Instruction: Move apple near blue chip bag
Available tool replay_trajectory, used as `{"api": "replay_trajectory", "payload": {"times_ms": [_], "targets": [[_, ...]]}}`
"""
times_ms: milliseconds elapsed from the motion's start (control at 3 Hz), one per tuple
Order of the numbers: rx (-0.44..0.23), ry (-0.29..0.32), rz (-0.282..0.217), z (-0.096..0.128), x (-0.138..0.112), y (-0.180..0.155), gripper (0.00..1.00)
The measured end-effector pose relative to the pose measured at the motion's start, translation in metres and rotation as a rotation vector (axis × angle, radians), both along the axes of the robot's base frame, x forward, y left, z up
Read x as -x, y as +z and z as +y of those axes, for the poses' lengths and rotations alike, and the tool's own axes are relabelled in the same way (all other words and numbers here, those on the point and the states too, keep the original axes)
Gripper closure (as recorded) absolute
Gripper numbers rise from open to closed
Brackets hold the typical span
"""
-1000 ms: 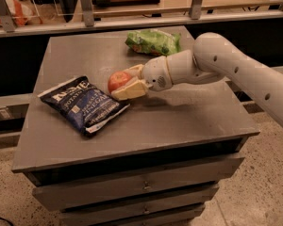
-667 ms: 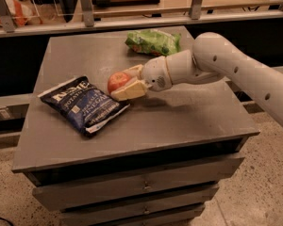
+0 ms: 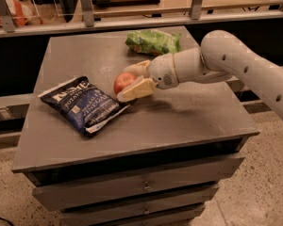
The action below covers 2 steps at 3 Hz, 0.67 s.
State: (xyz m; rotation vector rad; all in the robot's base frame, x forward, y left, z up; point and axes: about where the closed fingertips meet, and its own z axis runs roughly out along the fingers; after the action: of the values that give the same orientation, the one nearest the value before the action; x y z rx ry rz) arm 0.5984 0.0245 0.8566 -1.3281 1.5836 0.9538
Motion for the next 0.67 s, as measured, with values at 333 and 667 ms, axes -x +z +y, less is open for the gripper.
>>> {"api": "replay_trajectory", "payload": {"times_ms": [333,667], "targets": [[-0.001,-0.006,-0.002,-0.0027,0.0006,0.0012,0.0],[-0.005,-0.017,0.001,-0.0114,0.0014,0.0047,0.0]]}}
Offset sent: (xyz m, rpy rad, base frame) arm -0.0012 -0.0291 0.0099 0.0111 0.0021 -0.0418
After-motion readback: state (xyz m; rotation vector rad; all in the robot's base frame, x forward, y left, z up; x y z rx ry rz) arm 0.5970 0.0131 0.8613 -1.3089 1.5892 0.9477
